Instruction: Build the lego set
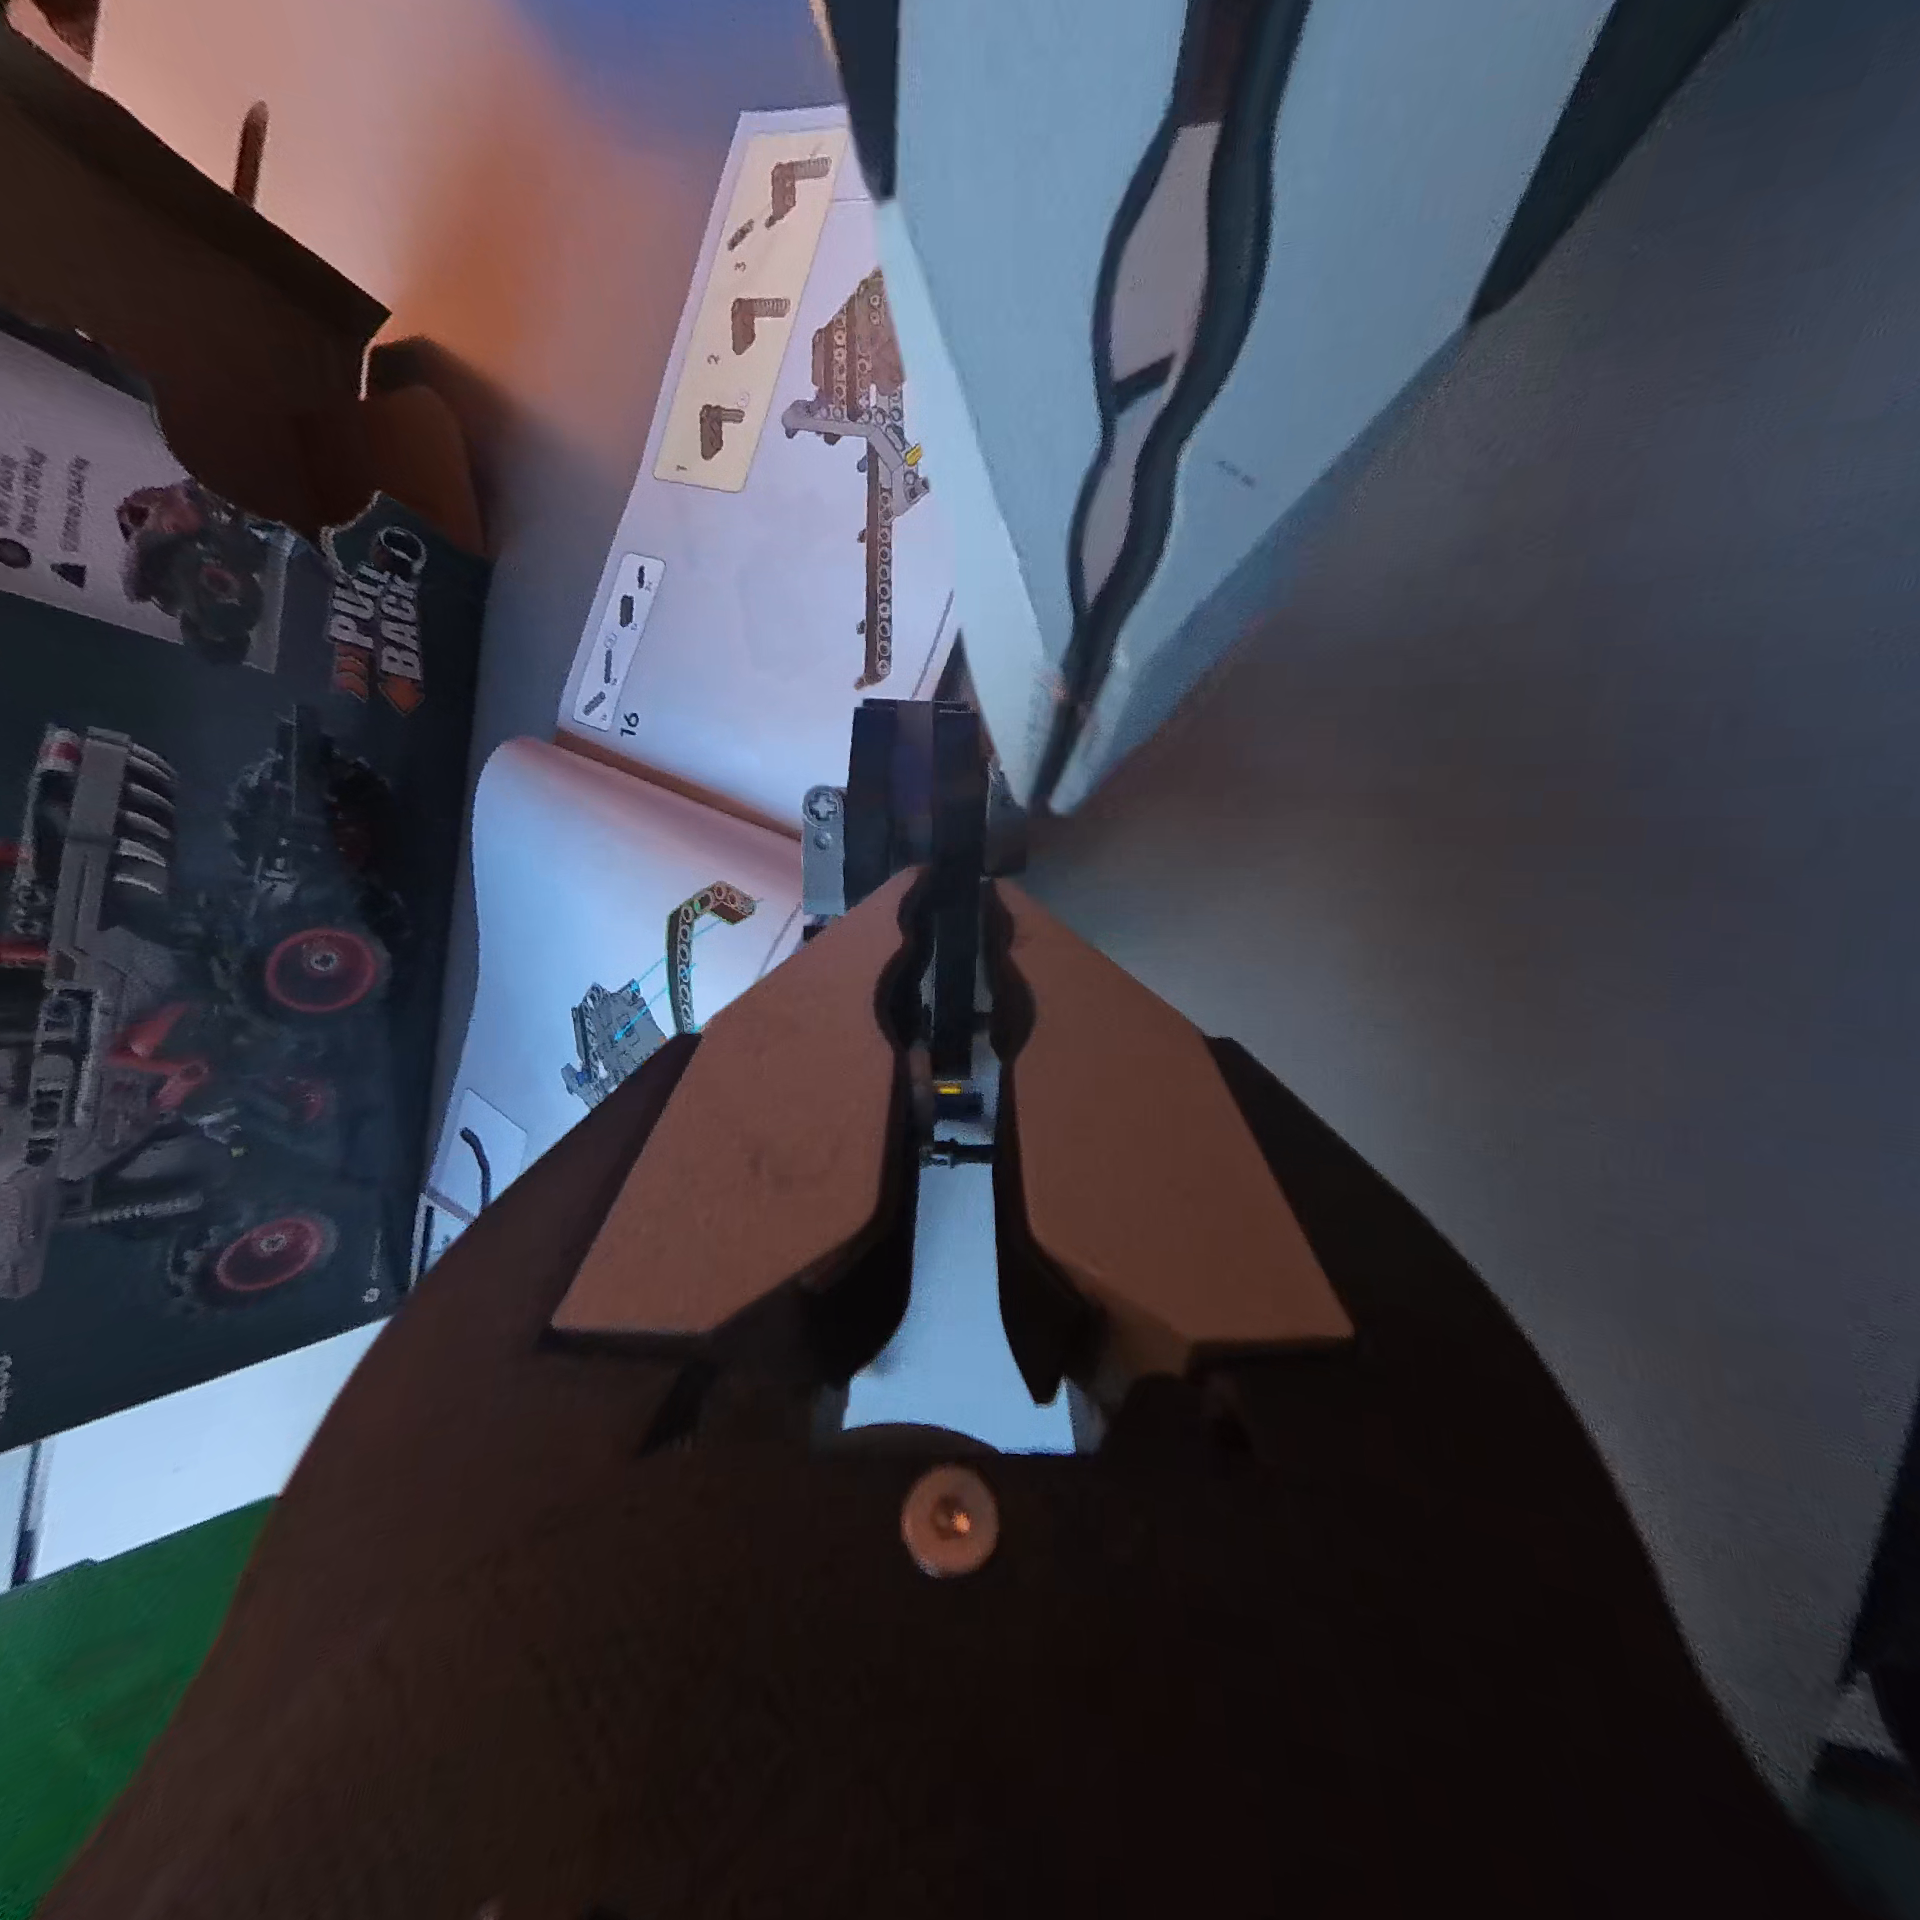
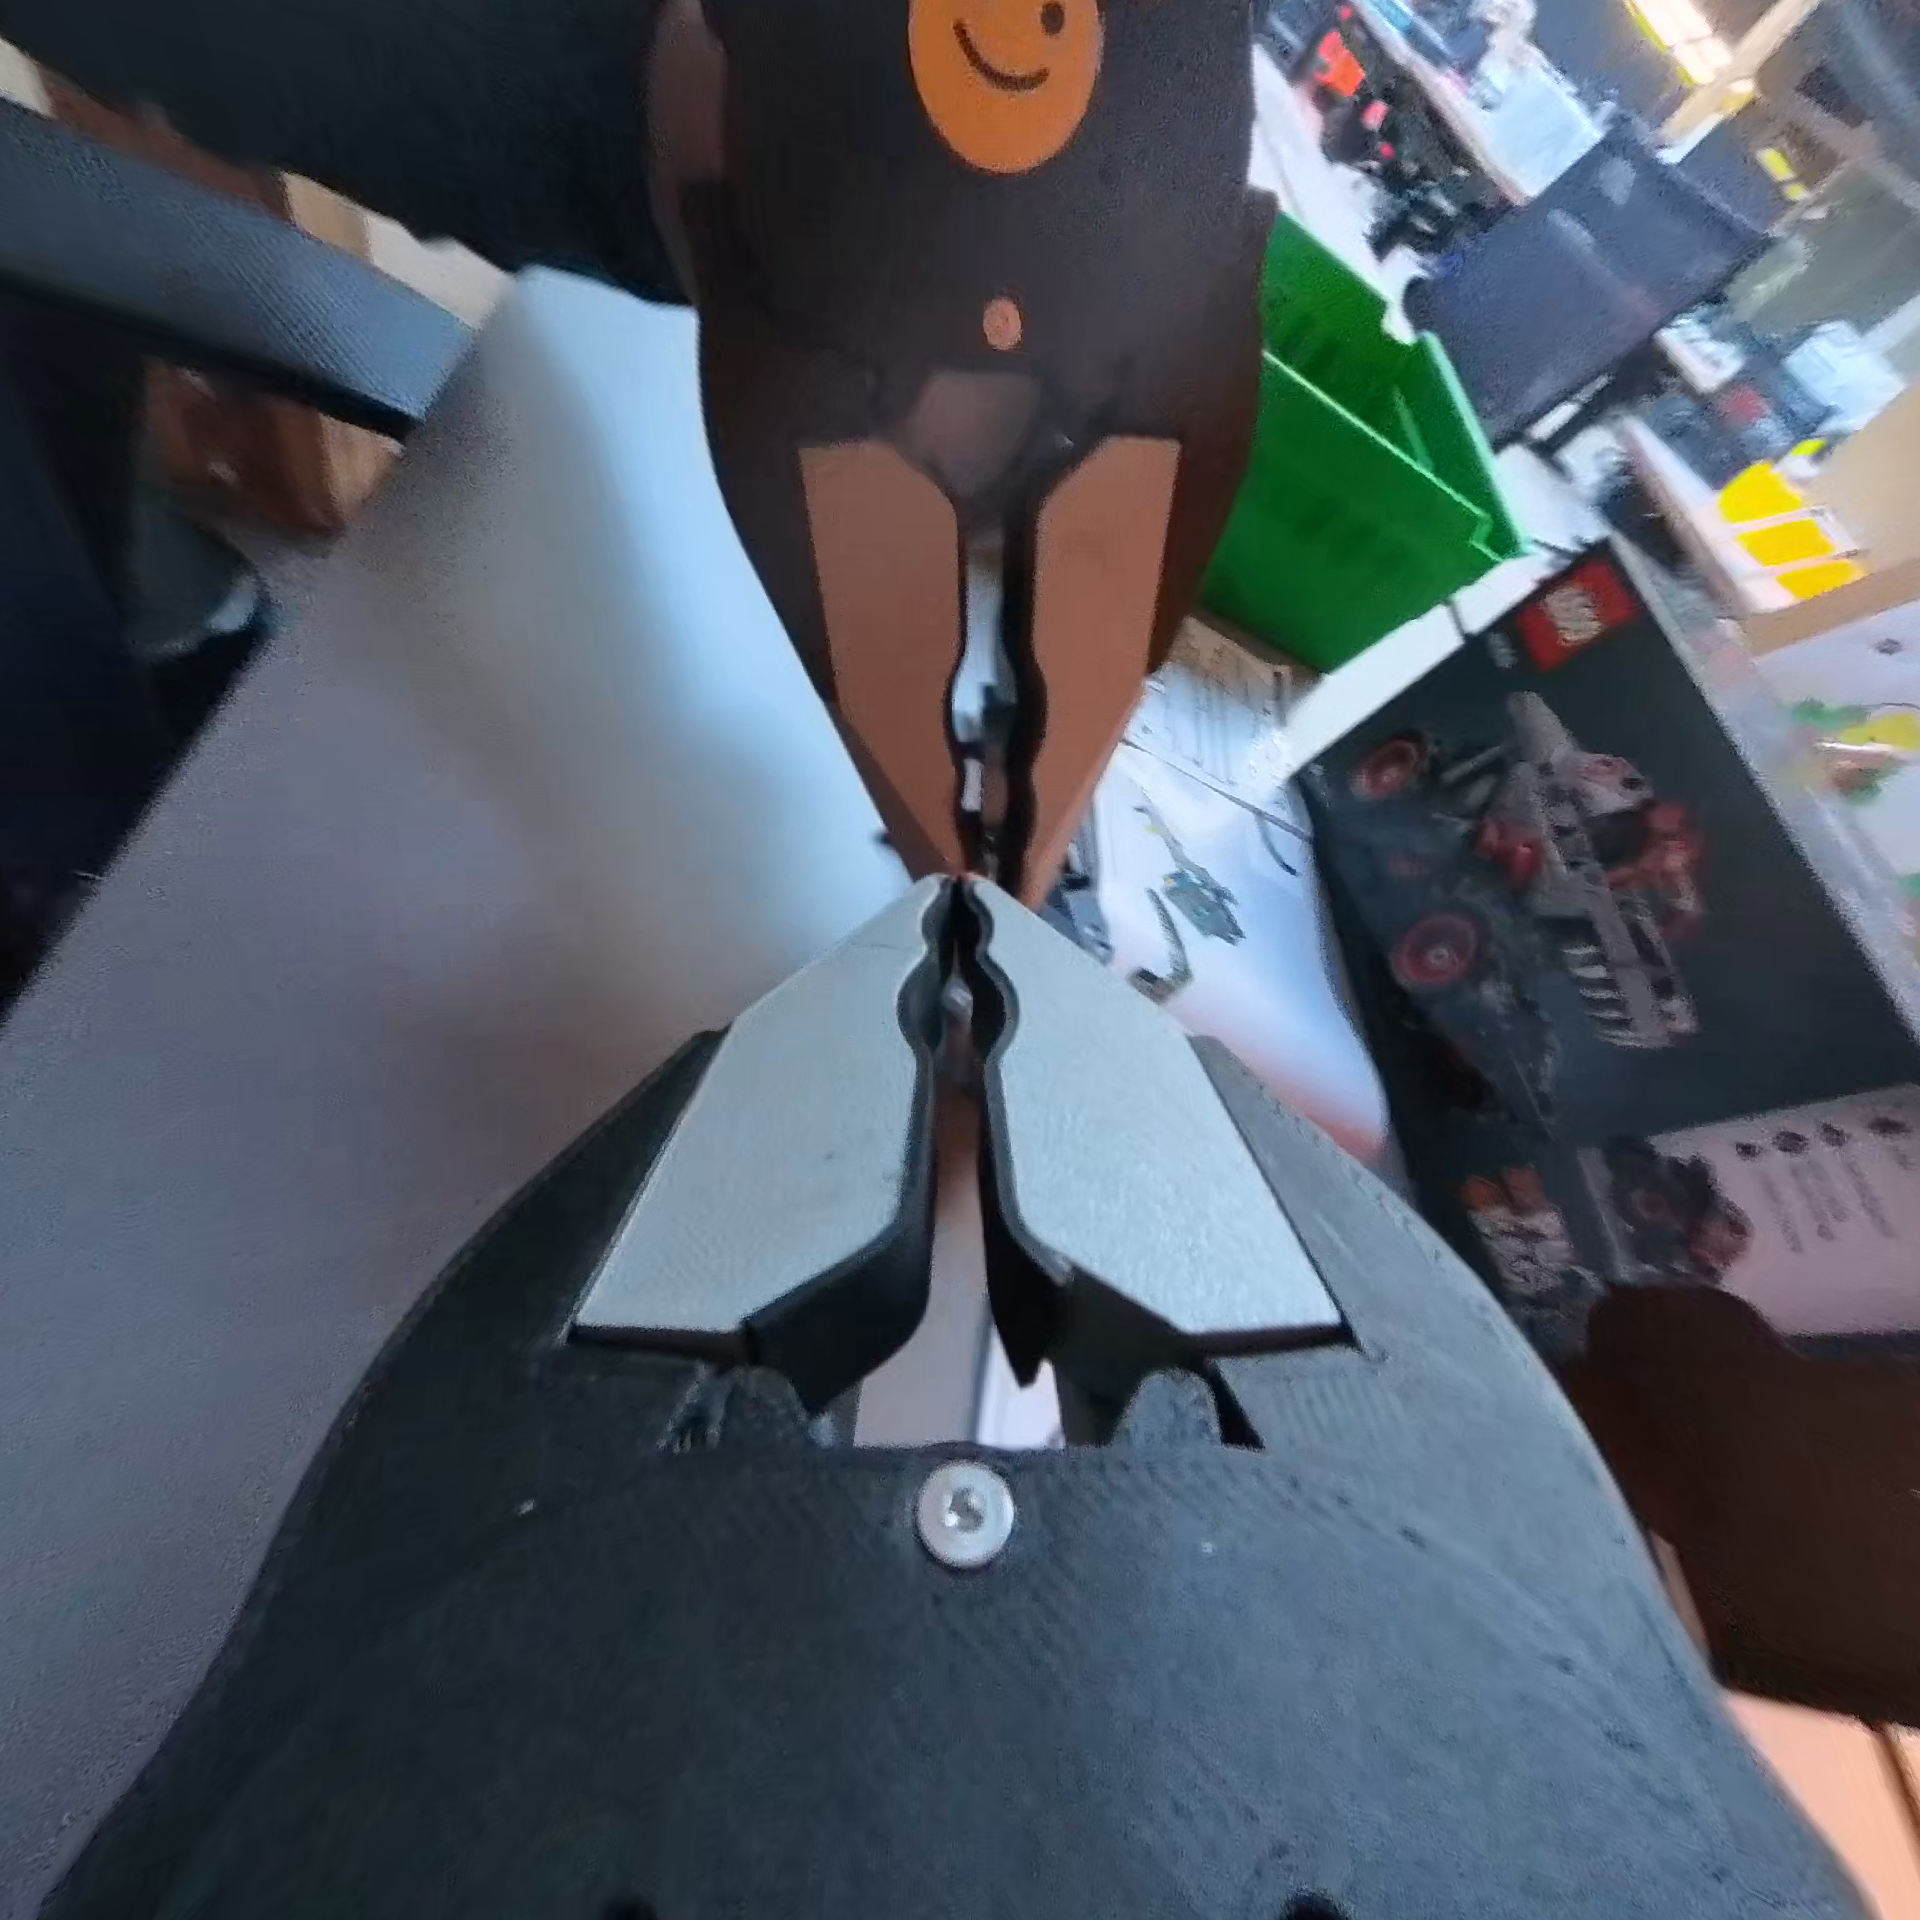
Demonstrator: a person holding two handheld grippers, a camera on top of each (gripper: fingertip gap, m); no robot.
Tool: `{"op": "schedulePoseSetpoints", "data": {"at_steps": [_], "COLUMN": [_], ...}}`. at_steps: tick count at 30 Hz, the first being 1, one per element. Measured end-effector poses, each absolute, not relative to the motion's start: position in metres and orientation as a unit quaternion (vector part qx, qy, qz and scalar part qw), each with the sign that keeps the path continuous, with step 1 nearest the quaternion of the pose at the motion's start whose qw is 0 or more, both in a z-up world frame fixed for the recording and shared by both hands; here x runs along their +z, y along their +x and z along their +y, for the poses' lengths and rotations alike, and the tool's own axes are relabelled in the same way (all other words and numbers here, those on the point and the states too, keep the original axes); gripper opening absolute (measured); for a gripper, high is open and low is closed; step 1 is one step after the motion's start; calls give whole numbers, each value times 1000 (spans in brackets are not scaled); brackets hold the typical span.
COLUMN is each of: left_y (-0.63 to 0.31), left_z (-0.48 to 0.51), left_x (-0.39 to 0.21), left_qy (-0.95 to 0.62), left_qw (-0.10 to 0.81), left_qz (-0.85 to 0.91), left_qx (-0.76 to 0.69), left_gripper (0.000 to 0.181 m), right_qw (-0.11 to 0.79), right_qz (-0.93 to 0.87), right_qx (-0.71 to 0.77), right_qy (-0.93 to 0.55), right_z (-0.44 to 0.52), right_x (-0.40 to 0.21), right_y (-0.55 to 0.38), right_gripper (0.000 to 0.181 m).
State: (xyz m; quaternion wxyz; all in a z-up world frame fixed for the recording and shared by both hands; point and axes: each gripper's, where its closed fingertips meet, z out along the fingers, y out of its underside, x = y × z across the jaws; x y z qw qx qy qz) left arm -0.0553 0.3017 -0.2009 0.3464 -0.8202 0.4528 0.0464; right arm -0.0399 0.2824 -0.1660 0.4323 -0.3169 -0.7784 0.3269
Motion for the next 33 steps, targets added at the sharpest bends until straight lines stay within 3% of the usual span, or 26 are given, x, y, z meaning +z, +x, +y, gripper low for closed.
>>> {"op": "schedulePoseSetpoints", "data": {"at_steps": [1, 3, 5, 9, 13, 17, 33], "left_y": [-55, -55, -57, -57, -62, -63, -63], "left_z": [302, 302, 302, 302, 303, 305, 304], "left_x": [-200, -198, -197, -194, -194, -192, -193], "left_qy": [-824, -816, -811, -804, -803, -805, -788], "left_qw": [347, 364, 373, 389, 397, 405, 415], "left_qz": [446, 449, 449, 449, 445, 433, 454], "left_qx": [37, 33, 33, 17, 13, -3, -3], "left_gripper": [6, 6, 6, 6, 6, 6, 6], "right_qw": [453, 451, 432, 437, 473, 499, 516], "right_qz": [-775, -777, -780, -793, -781, -766, -780], "right_qx": [311, 312, 317, 283, 270, 271, 248], "right_qy": [-313, -308, -323, -316, -307, -302, -253], "right_z": [289, 295, 298, 300, 301, 299, 295], "right_x": [-165, -171, -180, -193, -189, -183, -188], "right_y": [-39, -34, -33, -40, -48, -58, -56], "right_gripper": [0, 0, 19, 21, 5, 10, 5]}}
